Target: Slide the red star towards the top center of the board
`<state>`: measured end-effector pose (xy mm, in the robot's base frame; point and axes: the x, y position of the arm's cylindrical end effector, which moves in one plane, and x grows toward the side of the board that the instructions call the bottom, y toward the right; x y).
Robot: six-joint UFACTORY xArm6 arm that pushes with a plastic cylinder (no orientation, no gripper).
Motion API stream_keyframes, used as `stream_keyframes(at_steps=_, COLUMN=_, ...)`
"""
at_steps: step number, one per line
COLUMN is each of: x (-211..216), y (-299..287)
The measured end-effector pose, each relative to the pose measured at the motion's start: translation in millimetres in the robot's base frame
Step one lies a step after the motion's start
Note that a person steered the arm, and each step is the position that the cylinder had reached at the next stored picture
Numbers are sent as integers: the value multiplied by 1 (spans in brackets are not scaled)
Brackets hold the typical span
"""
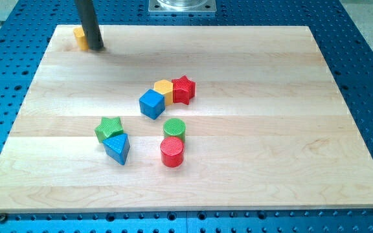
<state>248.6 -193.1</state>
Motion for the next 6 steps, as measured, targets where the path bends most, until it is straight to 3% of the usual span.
stream_keyframes(at_steps=1, x=-30, y=0)
stream_keyframes(at_steps=4, x=-19, y=18)
stream_keyframes(at_steps=5, x=29, y=58)
stream_keyframes(at_steps=6, x=79, y=157)
